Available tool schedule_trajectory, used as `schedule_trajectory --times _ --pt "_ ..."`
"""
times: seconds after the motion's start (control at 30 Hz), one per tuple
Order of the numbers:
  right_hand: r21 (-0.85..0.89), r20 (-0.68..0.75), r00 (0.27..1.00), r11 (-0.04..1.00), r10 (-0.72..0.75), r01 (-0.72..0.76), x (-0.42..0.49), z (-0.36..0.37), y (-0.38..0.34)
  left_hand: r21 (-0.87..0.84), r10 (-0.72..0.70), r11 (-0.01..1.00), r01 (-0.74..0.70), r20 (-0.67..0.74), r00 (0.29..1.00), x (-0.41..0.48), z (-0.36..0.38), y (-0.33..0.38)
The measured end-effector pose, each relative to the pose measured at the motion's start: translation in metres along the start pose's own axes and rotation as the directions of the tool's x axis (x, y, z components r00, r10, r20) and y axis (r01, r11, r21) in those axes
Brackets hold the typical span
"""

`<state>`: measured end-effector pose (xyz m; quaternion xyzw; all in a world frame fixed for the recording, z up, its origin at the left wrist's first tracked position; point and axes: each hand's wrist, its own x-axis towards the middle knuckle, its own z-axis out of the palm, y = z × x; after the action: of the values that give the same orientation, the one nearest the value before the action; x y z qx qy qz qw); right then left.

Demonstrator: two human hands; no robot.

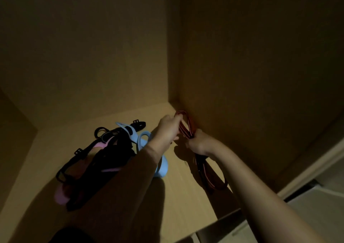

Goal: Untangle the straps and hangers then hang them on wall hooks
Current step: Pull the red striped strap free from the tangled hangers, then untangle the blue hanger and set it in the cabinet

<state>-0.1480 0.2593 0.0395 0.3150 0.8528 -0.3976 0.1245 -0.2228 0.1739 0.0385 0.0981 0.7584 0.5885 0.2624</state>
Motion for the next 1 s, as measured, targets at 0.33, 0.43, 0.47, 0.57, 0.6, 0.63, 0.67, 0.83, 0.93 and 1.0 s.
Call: schedule_trajectory --times 0.33,0.43,0.47,0.57,0.6,0.63,0.67,0.83,0.93,1.0 --pt "-0.299 -0.288 0.949 0.954 -0.126 0.036 0.004 0.022 0.035 0.437 -0.006 0.899 -0.015 0.047 0.999 0.013 0.015 -0.052" --pt "-0.368 -0.323 0.926 0.927 -0.195 0.067 0.004 0.026 0.035 0.457 0.014 0.888 -0.039 0.060 0.998 0.008 0.014 -0.047" --pt "-0.383 -0.338 0.918 0.921 -0.208 0.068 0.004 0.027 0.034 0.471 0.030 0.881 -0.054 0.057 0.998 0.005 0.013 -0.044" --pt "-0.449 -0.406 0.867 0.889 -0.287 0.084 0.001 0.029 0.026 0.508 0.146 0.850 -0.137 0.022 0.989 -0.001 0.006 -0.040" --pt "-0.467 -0.429 0.843 0.878 -0.325 0.101 0.000 0.029 0.022 0.501 0.180 0.851 -0.159 0.007 0.984 -0.003 0.003 -0.038" --pt "-0.477 -0.440 0.819 0.869 -0.367 0.133 -0.001 0.029 0.017 0.490 0.206 0.854 -0.173 -0.013 0.978 -0.006 0.000 -0.036" --pt "-0.477 -0.439 0.800 0.861 -0.408 0.178 -0.003 0.030 0.012 0.487 0.223 0.855 -0.178 -0.036 0.974 -0.007 -0.005 -0.035" --pt "-0.283 -0.297 0.812 0.858 -0.503 0.428 -0.003 0.048 -0.017 0.821 0.545 0.523 -0.228 -0.117 0.830 -0.023 -0.046 -0.042" --pt "-0.152 -0.171 0.850 0.866 -0.498 0.477 0.001 0.065 -0.030 0.949 0.467 0.294 -0.111 -0.041 0.883 -0.036 -0.065 -0.050" --pt "-0.164 -0.142 0.853 0.862 -0.503 0.481 0.004 0.076 -0.034 0.966 0.357 0.258 -0.019 -0.077 0.931 -0.040 -0.074 -0.059"
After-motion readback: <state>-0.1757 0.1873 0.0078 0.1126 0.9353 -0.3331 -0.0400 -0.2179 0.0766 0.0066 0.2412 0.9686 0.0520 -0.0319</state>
